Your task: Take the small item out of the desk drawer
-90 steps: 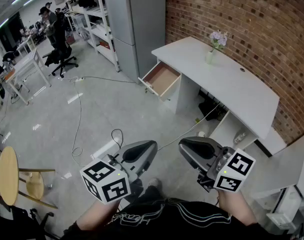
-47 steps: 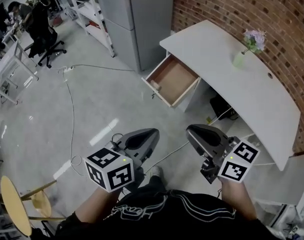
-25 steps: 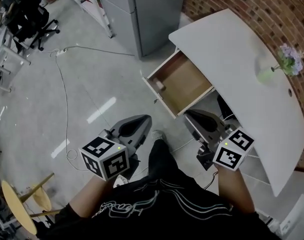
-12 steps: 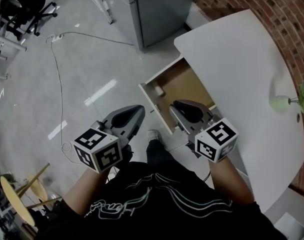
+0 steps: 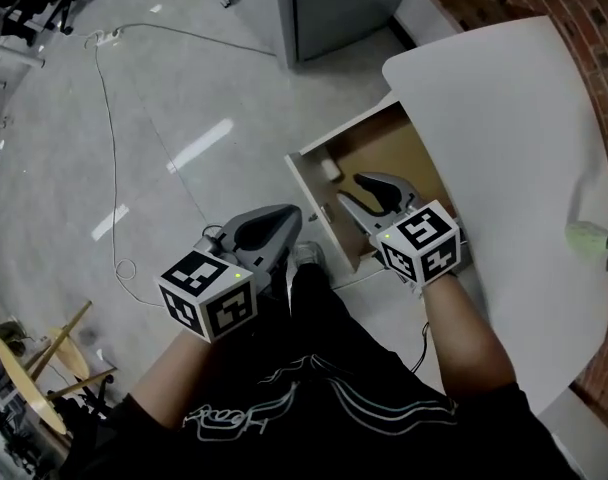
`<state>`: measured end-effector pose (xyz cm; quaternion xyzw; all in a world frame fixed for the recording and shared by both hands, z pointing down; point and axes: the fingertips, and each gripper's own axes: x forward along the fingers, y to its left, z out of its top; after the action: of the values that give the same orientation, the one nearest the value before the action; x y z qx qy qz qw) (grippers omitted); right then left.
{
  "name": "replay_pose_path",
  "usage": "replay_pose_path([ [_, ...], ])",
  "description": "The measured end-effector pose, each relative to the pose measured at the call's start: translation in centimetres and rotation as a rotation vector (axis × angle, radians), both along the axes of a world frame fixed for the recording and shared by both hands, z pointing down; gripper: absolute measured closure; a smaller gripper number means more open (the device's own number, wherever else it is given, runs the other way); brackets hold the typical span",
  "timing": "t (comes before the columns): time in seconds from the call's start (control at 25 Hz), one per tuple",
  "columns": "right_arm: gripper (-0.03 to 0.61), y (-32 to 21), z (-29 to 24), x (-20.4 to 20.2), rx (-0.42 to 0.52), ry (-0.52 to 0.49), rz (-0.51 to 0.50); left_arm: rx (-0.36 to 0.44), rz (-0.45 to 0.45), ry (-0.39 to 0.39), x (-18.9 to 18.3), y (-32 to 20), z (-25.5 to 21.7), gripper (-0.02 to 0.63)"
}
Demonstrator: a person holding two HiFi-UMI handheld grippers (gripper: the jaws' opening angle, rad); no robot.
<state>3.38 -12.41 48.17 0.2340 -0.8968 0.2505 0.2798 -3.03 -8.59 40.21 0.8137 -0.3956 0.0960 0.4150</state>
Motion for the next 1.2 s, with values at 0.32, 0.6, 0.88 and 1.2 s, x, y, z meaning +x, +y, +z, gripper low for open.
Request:
replay_pose_path([
  [0.32, 0.380, -3.6, 8.9, -2.5, -0.040, 0.130, -0.043, -0.084, 0.019, 0.016, -2.1, -2.0, 7.2, 0.592],
  [0.6, 0.354, -5.4, 16.1, -3.1, -0.086, 0.215, -0.033, -0.130, 0.056, 0.026, -2.9, -2.7, 11.8, 0.592],
  [0.88, 0.347, -5.6, 21.4, -3.5, -0.138, 0.281, -0.038, -0.152, 0.055, 0.021, -4.5, -3.1, 14.6, 0.591],
  [1.2, 0.347, -5.8, 24.8, -3.4, -0.206, 0.287, -0.021, -0.178, 0.068, 0.010, -4.5, -2.5, 17.5, 0.592],
])
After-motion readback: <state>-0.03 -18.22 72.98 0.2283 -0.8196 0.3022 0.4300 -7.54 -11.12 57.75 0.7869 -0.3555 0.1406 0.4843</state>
